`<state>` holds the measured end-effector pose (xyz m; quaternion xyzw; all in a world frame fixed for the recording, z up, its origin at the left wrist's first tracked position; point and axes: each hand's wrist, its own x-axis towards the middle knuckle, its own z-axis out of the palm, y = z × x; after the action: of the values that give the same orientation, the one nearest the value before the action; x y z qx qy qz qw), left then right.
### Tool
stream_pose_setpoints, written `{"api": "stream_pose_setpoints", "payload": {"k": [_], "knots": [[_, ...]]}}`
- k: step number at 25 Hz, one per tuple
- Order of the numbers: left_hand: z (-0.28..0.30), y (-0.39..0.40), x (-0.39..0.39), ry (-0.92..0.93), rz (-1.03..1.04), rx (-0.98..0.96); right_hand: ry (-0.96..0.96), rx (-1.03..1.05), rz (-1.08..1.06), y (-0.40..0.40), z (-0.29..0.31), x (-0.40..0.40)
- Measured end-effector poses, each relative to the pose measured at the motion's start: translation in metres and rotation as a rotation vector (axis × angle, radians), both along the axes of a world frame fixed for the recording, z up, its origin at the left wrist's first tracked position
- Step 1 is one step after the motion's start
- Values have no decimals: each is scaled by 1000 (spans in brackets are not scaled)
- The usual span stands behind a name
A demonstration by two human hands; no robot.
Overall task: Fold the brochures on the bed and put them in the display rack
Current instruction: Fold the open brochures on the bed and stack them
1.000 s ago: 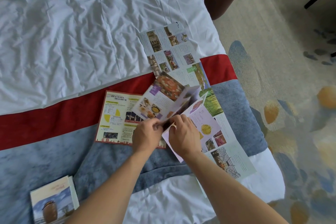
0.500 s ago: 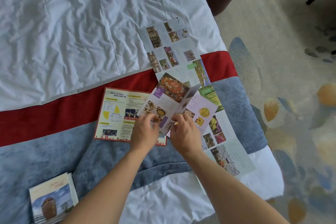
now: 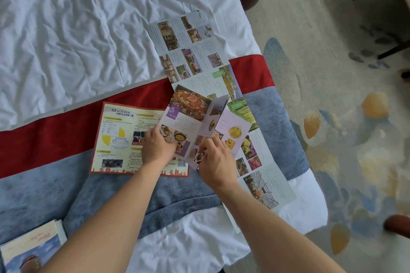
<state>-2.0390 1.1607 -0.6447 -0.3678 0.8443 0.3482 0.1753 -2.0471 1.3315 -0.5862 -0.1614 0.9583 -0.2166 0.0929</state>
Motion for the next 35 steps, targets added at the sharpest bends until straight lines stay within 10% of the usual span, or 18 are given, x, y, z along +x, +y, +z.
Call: {"api": "stream_pose_setpoints", "payload": {"k": [6,20,35], "knots": [[16,8,4,209,109,103,-76,41,-20,1,-2,1],[36,35,30,167,-463,303,-211,-76,-457,-10,1,-7],[18,27,14,36,369,532,-403,-97,-484,-3,-6,-2]]}}
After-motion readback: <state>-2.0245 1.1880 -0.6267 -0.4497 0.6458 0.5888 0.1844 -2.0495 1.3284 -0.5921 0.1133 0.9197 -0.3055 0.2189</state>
